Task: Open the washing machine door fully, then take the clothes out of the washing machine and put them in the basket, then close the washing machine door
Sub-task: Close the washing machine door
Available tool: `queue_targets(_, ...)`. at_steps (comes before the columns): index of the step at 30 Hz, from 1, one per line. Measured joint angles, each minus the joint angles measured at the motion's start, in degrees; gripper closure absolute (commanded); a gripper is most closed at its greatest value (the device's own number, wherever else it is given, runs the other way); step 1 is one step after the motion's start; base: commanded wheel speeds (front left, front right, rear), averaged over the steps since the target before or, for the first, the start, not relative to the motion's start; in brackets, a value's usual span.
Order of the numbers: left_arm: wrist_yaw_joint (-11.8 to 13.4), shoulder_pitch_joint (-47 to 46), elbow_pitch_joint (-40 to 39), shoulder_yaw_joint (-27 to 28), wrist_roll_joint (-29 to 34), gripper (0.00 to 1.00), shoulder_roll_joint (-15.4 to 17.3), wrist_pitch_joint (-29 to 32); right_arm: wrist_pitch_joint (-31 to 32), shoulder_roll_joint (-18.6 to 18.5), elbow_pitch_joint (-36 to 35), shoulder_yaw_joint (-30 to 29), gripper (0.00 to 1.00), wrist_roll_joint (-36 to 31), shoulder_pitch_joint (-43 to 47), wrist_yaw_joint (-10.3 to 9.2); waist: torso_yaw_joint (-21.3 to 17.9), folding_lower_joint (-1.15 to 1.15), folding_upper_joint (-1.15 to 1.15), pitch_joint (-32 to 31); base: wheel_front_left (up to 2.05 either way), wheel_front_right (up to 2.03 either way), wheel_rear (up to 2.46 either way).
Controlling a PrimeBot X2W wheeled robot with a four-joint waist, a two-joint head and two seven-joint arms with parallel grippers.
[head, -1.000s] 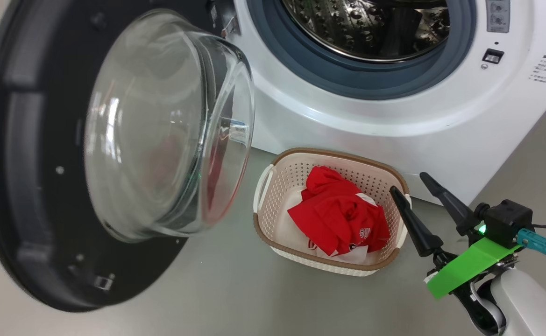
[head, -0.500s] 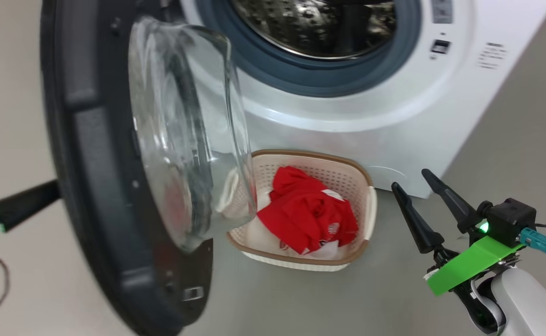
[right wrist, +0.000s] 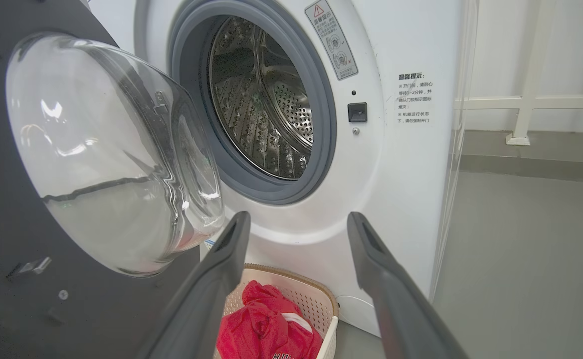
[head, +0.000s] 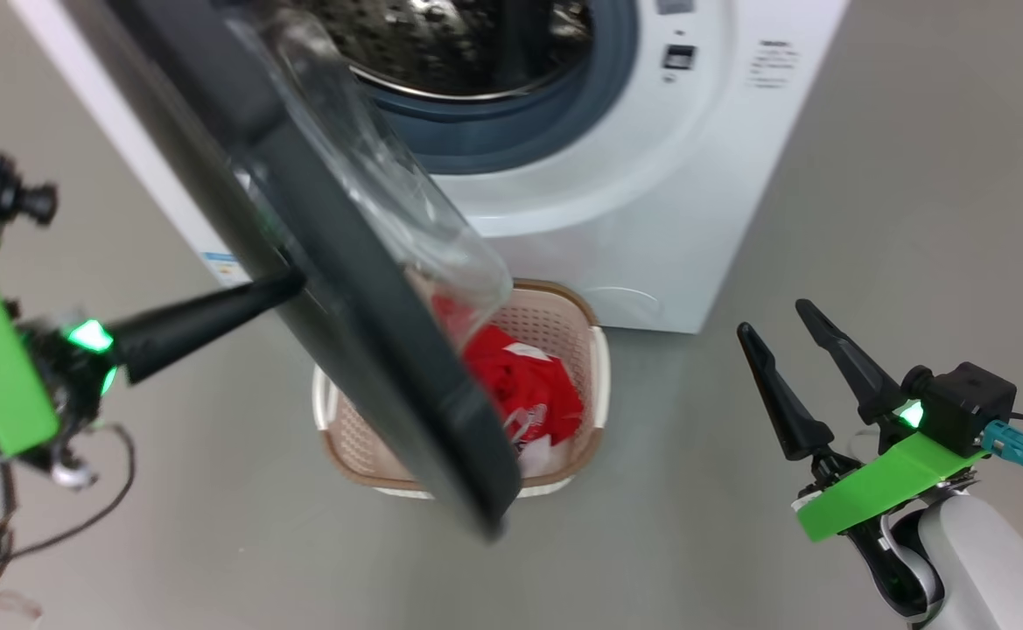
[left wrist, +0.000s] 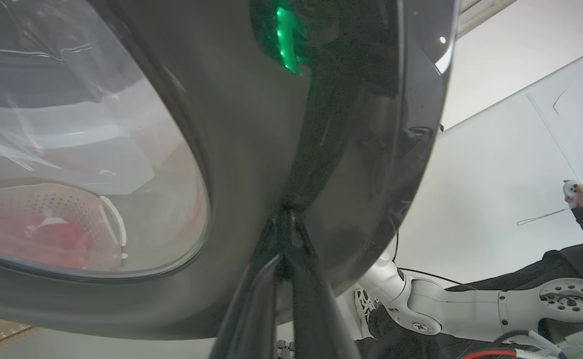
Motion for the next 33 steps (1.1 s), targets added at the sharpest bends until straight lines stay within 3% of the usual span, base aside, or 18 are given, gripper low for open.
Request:
queue_targets(9,0.0,-7.5,4.0,-1.3,2.6,1.0,-3.5,-2.6,0.0,1.9,-1.0,-0.7,0.0,-1.6,-0.2,0.0,-5.6,0.0,0.0,2.8,0.0,0.0,0.0)
queue_targets(33,0.0,-24.9,22.2,-1.1,8.6,1.0,-3.7,-12.5,0.0,5.6,-2.0,-1.1,0.0,-2.6,-3.0,0.0,-17.5,0.0,0.0,10.2,0.0,0.0,0.0)
